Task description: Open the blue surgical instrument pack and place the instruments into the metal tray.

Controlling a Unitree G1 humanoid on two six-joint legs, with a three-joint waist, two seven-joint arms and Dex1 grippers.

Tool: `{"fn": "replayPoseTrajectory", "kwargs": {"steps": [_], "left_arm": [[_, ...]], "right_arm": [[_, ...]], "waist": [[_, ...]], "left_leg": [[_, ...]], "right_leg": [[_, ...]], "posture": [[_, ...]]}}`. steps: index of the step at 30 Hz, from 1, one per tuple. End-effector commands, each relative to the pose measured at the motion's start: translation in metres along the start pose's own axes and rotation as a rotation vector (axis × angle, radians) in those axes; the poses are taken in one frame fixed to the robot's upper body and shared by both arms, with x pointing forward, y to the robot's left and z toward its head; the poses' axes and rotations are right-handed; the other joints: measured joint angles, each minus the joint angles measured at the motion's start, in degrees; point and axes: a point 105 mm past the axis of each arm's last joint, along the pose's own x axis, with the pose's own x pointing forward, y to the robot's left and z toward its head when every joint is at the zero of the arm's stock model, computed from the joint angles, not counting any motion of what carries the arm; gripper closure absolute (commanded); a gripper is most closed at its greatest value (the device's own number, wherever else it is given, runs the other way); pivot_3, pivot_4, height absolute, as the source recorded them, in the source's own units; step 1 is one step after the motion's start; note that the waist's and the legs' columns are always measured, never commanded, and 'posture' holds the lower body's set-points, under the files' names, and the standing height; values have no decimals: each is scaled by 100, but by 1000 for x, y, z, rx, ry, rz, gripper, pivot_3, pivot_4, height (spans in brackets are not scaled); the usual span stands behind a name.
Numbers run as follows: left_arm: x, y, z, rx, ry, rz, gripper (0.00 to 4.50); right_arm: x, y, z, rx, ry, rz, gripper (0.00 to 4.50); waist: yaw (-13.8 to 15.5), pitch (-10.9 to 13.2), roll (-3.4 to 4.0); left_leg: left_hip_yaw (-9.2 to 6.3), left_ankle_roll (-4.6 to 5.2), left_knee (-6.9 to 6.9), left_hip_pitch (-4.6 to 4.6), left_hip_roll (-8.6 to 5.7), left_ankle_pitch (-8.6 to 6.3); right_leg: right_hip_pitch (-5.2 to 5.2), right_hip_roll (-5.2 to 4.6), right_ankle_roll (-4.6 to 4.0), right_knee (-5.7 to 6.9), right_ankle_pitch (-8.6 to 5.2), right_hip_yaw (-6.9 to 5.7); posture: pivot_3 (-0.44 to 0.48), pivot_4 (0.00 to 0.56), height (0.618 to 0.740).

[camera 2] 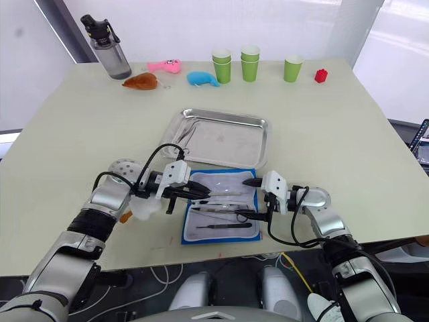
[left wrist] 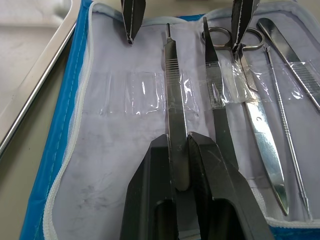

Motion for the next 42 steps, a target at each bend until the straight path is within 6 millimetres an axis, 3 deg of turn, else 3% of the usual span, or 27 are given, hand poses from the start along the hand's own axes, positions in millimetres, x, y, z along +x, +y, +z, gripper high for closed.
{"fn": "replayPoseTrajectory", "kwargs": {"steps": [1,8,20,30,42], "left_arm": [[-4,-3,-6,-28,79,2,4445],[-18,-4,20,-23,97,-26,4445],[-34,-1,40,-7,152,-12,4445],[-45,-2,42,-11,195,-17,4445],[-76,-9,37,-18,275,-26,4445]], "right_arm": [[-10,24,-62,163,227,9,0],[-8,23,-63,164,227,10,0],[-8,25,-64,169,224,9,0],[-8,24,-64,169,225,6,0],[-8,26,-65,170,225,10,0]], "waist": [[-1,0,0],[-5,5,2],[-11,28,10],[-11,31,10],[-16,30,6]], "left_leg": [[0,0,0,0,0,0],[-3,0,-2,-2,1,0],[-7,0,-2,-10,1,0],[-8,0,-1,-13,0,0],[-8,0,0,-28,2,0]], "right_leg": [[0,0,0,0,0,0],[-2,0,0,-2,0,0],[-7,1,-1,-5,-1,2],[-10,3,-1,-5,-1,2],[-27,4,-1,-5,0,2]], "posture": [[0,150,734],[0,150,734],[0,150,734],[0,150,734],[0,150,734]]}}
